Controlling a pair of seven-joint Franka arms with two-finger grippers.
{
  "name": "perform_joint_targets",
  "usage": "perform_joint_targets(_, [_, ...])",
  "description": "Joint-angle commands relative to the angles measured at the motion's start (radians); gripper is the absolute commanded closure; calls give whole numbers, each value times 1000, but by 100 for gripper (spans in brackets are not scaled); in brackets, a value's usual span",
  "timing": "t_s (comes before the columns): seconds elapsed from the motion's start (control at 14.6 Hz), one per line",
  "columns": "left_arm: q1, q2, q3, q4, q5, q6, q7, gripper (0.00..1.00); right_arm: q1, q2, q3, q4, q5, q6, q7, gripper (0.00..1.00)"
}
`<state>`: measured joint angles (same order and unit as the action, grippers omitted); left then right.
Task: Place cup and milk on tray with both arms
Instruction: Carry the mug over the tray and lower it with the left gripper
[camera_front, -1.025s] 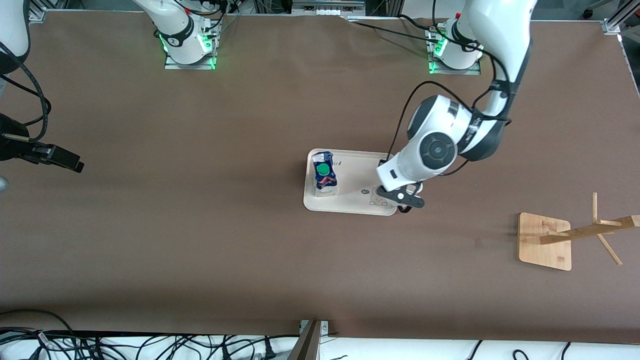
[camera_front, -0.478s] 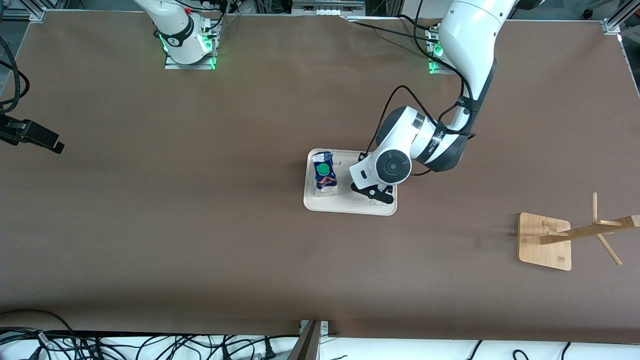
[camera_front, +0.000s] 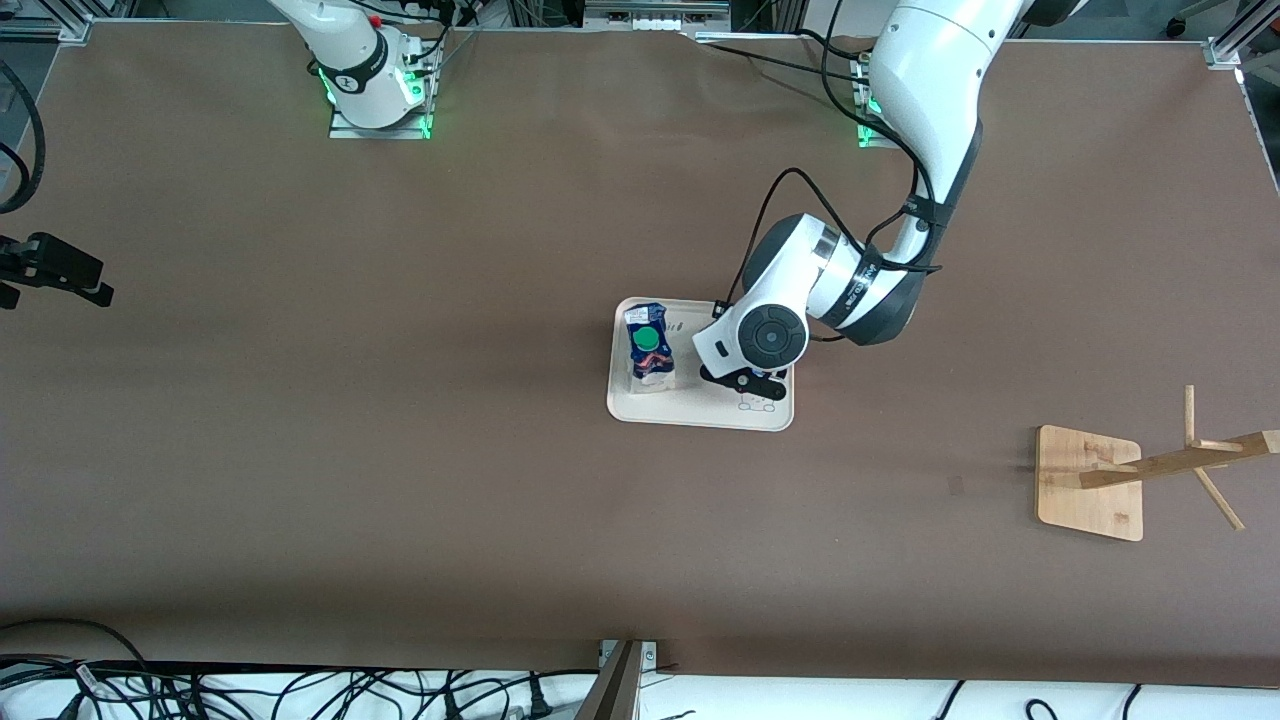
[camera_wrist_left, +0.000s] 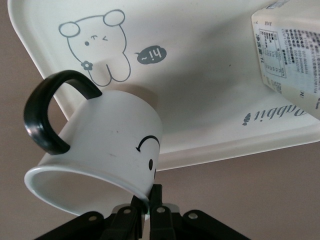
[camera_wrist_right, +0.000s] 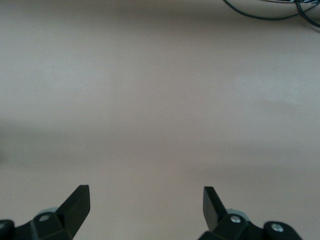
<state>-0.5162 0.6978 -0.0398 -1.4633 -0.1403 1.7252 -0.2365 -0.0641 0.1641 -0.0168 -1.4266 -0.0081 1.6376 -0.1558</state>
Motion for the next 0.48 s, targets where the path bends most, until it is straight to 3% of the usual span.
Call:
perform_joint_targets(0.0, [-16, 26, 18, 46, -24, -27, -12, 100, 4, -3, 18, -3, -16, -8, -25, 0])
perform_joint_targets(0.41, [-22, 34, 18, 46, -24, -15, -64, 100, 27, -11, 18, -8, -18, -42, 171, 0])
